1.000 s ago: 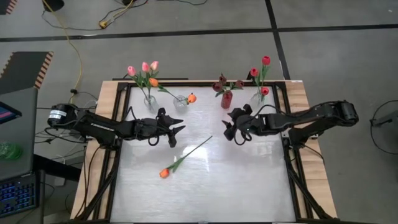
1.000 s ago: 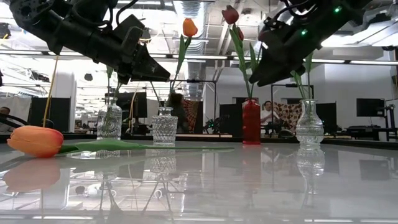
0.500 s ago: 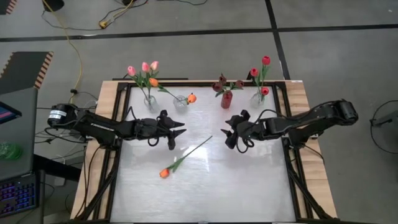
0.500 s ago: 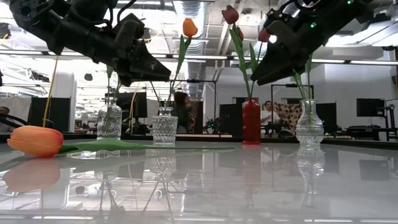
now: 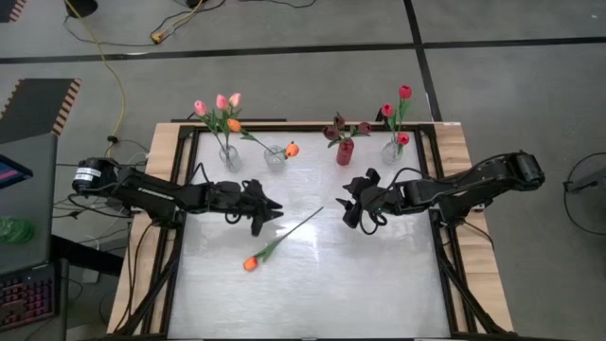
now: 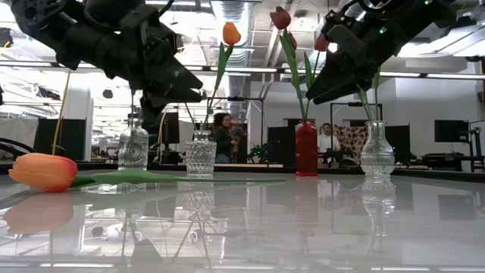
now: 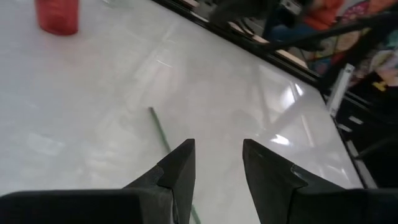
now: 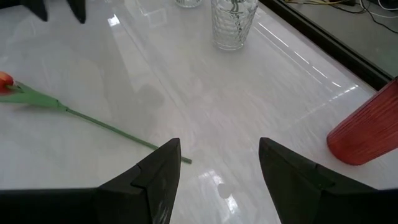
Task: Sort flowers into vase by color
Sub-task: Put the orange flower into the middle transparent vase
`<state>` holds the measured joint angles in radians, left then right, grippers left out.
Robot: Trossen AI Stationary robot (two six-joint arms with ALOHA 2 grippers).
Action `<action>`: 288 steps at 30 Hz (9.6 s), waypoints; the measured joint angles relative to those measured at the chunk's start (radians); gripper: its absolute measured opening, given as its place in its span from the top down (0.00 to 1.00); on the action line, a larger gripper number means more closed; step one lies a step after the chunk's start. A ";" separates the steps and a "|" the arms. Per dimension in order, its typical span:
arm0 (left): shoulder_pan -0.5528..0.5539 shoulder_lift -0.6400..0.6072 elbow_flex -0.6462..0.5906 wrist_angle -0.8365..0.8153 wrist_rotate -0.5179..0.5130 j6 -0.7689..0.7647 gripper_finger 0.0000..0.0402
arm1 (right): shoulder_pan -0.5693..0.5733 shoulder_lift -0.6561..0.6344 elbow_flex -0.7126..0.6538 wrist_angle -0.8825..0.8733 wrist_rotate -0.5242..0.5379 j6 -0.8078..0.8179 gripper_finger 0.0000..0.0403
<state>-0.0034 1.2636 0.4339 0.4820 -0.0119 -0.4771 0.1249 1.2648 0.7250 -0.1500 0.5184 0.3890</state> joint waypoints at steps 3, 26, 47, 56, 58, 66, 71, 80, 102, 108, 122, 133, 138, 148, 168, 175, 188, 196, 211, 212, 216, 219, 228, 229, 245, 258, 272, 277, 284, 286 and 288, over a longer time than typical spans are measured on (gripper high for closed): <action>-0.023 0.000 0.000 0.000 0.007 -0.002 0.68 | 0.000 0.000 0.000 0.000 0.000 -0.001 0.39; -0.307 0.002 0.162 -0.448 -0.201 -0.012 0.56 | 0.000 0.000 0.000 0.000 -0.025 -0.006 0.39; -0.344 0.329 0.163 -0.361 -0.214 -0.152 0.57 | 0.063 0.000 0.000 0.011 -0.050 -0.008 0.39; -0.345 0.368 0.166 -0.348 -0.237 -0.172 0.57 | 0.085 0.000 0.000 0.032 -0.050 -0.008 0.39; -0.345 0.369 0.166 -0.349 -0.238 -0.172 0.59 | 0.085 0.000 0.000 0.032 -0.050 -0.007 0.39; -0.344 0.370 0.164 -0.351 -0.248 -0.190 0.76 | 0.084 0.000 0.000 0.032 -0.050 -0.007 0.39; -0.344 0.373 0.162 -0.330 -0.263 -0.206 0.86 | 0.086 0.000 0.000 0.063 -0.050 -0.022 0.39; -0.310 0.376 0.160 -0.279 -0.225 -0.274 0.97 | 0.153 0.000 0.000 0.192 -0.054 -0.315 0.39; -0.232 0.375 0.231 -0.153 -0.124 -0.306 0.98 | 0.196 0.000 0.000 0.205 -0.047 -0.462 0.39; -0.201 0.374 0.297 -0.153 -0.122 -0.375 0.98 | 0.196 0.000 0.000 0.207 -0.047 -0.559 0.39; -0.103 0.373 0.422 -0.147 -0.125 -0.790 0.98 | 0.230 0.000 0.000 0.264 -0.047 -0.997 0.39; -0.077 0.373 0.435 -0.040 -0.125 -0.826 0.98 | 0.176 0.000 0.001 0.314 -0.047 -1.088 0.39; -0.077 0.373 0.435 -0.022 -0.125 -0.838 0.98 | 0.156 0.053 0.001 0.330 -0.047 -1.168 0.39; -0.078 0.372 0.435 -0.003 -0.105 -0.859 0.98 | 0.156 0.222 0.014 0.453 0.125 -1.348 0.39; -0.078 0.372 0.435 -0.022 -0.101 -0.817 0.98 | 0.156 0.256 0.052 0.445 0.165 -1.309 0.92; -0.078 0.372 0.435 -0.020 -0.101 -0.718 0.85 | 0.162 0.256 0.052 0.448 0.164 -1.302 0.93; -0.070 0.372 0.435 -0.015 -0.100 -0.227 0.65 | 0.182 0.253 0.052 0.425 0.168 -1.088 0.93; -0.066 0.296 0.434 -0.021 -0.131 0.021 0.67 | 0.183 0.253 0.052 0.415 0.156 -0.921 0.93; -0.075 -0.056 0.434 -0.313 -0.146 0.260 0.68 | 0.182 0.253 0.052 0.422 0.106 -0.743 0.92; -0.080 -0.086 0.434 -0.350 -0.158 0.266 0.68 | 0.182 0.253 0.052 0.422 0.106 -0.743 0.92; -0.115 -0.198 0.434 -0.520 -0.223 0.324 0.68 | 0.180 0.253 0.052 0.428 0.106 -0.704 0.93; -0.161 -0.272 0.396 -0.562 -0.276 0.345 0.68 | 0.175 0.253 0.052 0.428 0.106 -0.665 0.93; -0.246 -0.324 0.104 -0.248 -0.292 0.283 0.68 | 0.140 0.253 0.052 0.492 0.104 -0.564 0.93; -0.246 -0.309 0.072 -0.171 -0.292 0.281 0.68 | 0.136 0.253 0.052 0.507 0.095 -0.556 0.93; -0.243 0.187 0.145 0.482 -0.399 0.529 0.68 | 0.101 0.253 0.052 0.730 0.006 -0.501 0.91; -0.242 0.360 0.348 0.470 -0.556 0.600 0.68 | 0.102 0.253 0.052 0.745 0.006 -0.502 0.91; -0.238 0.360 0.349 0.471 -0.627 0.578 0.90 | 0.101 0.253 0.052 0.785 0.006 -0.554 0.91; -0.236 0.360 0.349 0.469 -0.623 0.569 0.98 | 0.101 0.253 0.052 0.785 0.006 -0.554 0.90; -0.236 0.359 0.349 0.467 -0.623 0.571 0.98 | 0.101 0.253 0.052 0.784 0.007 -0.539 0.81; -0.236 0.359 0.349 0.466 -0.624 0.570 0.99 | 0.101 0.253 0.052 0.783 0.008 -0.539 0.77; -0.236 0.359 0.349 0.464 -0.625 0.570 0.99 | 0.101 0.253 0.052 0.782 0.009 -0.539 0.72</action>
<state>-0.2394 1.6230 0.7834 0.9459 -0.6365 0.0933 0.2264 1.5181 0.7773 0.6315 0.5278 -0.1501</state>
